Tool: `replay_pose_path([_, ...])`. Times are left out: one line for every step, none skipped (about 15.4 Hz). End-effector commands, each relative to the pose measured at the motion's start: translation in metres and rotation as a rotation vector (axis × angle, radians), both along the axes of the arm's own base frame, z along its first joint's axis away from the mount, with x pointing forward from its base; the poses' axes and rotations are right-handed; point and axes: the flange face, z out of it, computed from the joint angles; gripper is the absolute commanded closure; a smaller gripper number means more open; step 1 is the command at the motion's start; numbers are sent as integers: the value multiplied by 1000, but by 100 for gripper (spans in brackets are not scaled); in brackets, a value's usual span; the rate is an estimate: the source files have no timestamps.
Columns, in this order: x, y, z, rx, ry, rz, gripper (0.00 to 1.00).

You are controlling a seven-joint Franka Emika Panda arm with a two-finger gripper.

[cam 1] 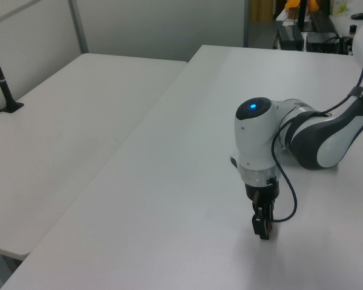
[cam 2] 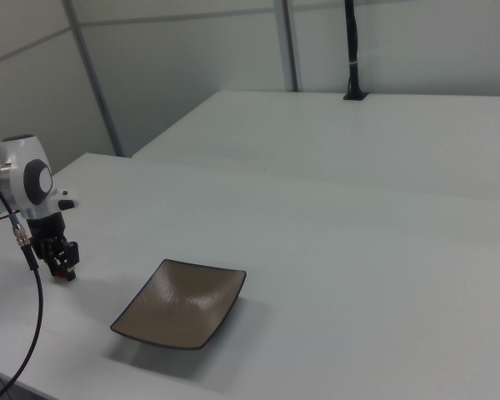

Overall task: Strawberries on a ceramic plate
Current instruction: 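Close the gripper on the red strawberry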

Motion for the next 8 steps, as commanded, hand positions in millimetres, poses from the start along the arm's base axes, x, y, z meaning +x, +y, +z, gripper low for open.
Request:
replay_pose_path([0, -3, -1, 3, -23, 8, 72])
replay_pose_path([1, -4, 0, 3, -22, 4, 79])
replay_pose_path([1, -6, 1, 2, -20, 3, 80])
replay_pose_path([4, -8, 6, 4, -23, -3, 80])
replay_pose_path([4, -8, 11, 6, -29, -3, 80])
replay_pose_path([6, -11, 20, 8, -39, -4, 80])
replay_pose_path([9, -19, 34, -3, -40, -11, 80])
replay_pose_path([11, -25, 47, -6, -43, -12, 80])
